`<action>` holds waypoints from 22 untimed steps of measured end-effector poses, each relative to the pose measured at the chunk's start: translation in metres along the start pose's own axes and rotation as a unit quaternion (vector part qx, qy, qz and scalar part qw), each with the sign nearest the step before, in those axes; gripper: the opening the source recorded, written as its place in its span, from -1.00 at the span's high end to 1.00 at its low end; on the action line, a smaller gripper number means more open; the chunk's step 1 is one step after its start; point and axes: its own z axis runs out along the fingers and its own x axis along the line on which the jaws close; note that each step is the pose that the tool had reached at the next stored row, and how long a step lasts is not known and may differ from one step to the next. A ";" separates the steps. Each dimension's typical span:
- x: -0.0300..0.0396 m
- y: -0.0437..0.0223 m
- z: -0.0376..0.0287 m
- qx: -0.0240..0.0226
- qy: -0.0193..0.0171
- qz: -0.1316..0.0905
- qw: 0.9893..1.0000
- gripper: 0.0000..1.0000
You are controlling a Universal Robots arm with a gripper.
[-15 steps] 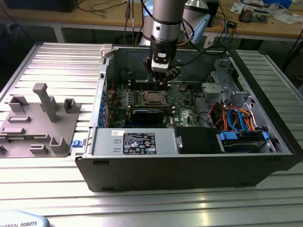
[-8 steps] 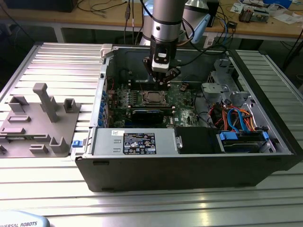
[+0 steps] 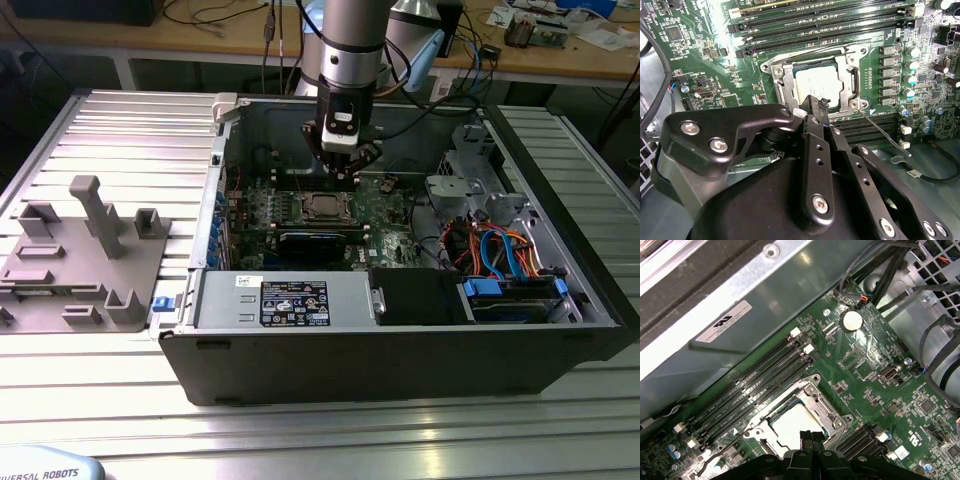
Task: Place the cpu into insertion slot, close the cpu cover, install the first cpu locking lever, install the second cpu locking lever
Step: 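Install the first cpu locking lever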
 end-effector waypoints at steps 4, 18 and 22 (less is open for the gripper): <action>0.0001 0.0000 0.0001 -0.002 0.001 -0.004 1.000 0.79; 0.0000 0.0000 0.0001 -0.003 0.001 -0.020 1.000 0.79; 0.0000 0.0000 0.0001 -0.003 0.001 -0.023 1.000 0.79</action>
